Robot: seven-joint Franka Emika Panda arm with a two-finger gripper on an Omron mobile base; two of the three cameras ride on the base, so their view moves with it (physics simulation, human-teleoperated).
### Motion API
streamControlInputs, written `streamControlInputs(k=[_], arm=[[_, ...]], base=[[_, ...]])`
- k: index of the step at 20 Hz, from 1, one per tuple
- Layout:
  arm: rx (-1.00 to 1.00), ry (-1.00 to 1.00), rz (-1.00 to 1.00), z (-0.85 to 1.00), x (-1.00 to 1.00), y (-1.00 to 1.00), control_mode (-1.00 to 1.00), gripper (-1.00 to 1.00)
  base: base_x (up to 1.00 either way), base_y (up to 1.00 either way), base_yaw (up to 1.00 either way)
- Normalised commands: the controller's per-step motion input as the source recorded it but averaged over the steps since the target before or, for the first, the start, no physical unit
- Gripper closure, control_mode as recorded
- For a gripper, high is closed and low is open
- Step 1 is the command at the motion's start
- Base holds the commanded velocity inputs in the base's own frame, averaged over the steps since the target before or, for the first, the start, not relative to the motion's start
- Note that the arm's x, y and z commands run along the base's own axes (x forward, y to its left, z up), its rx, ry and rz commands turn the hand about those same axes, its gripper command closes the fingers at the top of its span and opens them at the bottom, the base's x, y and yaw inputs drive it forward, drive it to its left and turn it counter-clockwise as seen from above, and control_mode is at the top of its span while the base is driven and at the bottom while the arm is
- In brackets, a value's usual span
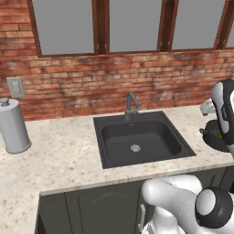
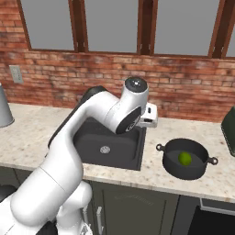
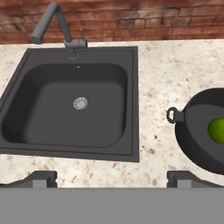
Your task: Dump the lime from the pot into the sink. Then turn on the water and wash the lime. Then turn off the water and put the lime back in the pot.
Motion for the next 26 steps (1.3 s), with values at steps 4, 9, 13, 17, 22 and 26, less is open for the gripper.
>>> streamControlInputs(k=[4,9,13,17,22,26], arm=[[0.00,0.08,0.00,-0.19,0.04,-0.28,-1.00,-1.00],[0.00,0.12,0.00,-0.23,0.21,-0.29,-1.00,-1.00],[0.00,0.13,0.00,-0.29,0.36,-0.22,-1.00,-1.00],[0.00,0.14,0.00,-0.29,0.44,-0.21,-1.00,-1.00],[0.00,0.11,0.00,-0.33,0.40,-0.18,-1.00,-1.00],[0.00,0.08,0.00,-0.38,0.32,-0.13,-1.00,-1.00]], base=[[0.00,0.00,0.00],[0.00,0.00,0.00],[0.00,0.00,0.00],[0.00,0.00,0.00],[0.00,0.00,0.00],[0.00,0.00,0.00]])
